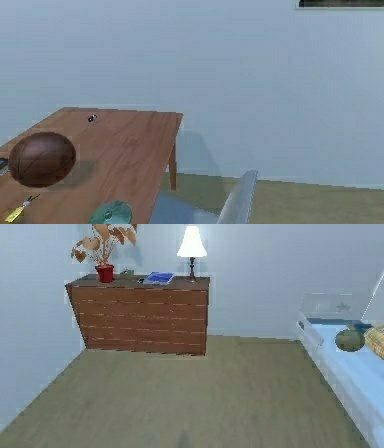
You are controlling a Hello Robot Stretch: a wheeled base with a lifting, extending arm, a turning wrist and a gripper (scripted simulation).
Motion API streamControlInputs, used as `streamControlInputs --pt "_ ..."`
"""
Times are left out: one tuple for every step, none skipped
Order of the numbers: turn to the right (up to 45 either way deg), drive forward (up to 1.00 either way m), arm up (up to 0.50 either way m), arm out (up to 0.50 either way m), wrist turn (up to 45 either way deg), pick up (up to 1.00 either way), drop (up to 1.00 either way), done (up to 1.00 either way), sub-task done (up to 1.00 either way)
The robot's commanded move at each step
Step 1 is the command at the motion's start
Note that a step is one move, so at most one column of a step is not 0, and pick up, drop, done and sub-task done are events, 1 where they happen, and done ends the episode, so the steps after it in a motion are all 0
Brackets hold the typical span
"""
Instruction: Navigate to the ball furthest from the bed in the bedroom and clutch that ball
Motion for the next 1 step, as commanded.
streamControlInputs --pt "-45.0 0.00 0.00 0.00 0.0 0.00 0.00 0.00 0.00"
